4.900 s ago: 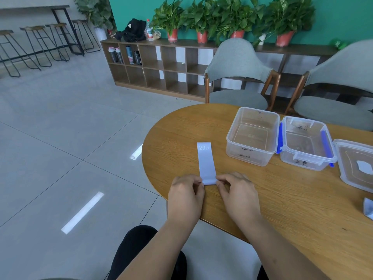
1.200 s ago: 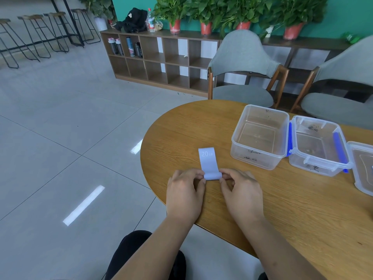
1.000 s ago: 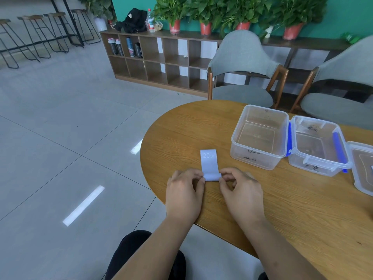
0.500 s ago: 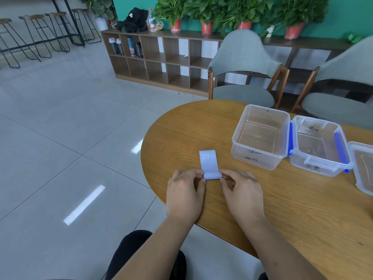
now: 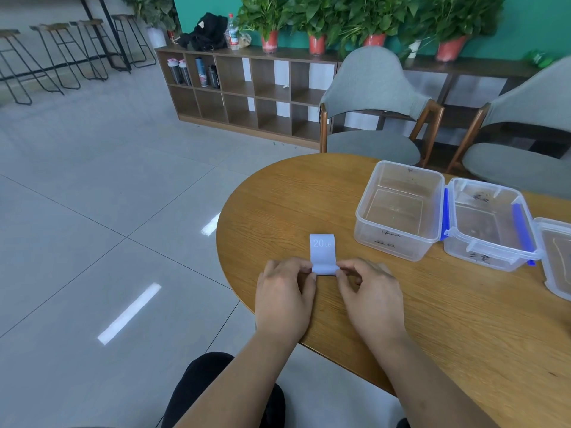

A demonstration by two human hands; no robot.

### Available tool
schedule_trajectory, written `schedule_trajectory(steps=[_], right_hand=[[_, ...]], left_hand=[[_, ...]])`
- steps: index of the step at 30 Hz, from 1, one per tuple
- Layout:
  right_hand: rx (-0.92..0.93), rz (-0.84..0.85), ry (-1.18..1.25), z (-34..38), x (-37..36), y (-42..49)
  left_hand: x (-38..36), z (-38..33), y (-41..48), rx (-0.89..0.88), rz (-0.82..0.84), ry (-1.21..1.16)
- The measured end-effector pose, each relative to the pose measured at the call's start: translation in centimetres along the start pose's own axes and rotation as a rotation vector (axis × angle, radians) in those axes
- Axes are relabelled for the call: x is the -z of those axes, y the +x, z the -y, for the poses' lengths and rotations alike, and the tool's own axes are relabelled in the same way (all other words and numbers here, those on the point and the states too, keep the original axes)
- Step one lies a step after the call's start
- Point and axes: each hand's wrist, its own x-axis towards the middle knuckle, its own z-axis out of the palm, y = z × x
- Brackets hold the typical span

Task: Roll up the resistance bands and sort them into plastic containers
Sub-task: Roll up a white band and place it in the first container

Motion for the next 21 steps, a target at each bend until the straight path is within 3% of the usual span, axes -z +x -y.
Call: schedule_trajectory(steps=[21], right_hand=[[0.015, -0.017, -0.016, -0.07, 0.04, -0.06]], left_hand=[[0.42, -0.5, -0.12, -0.004, -0.023, -0.012]])
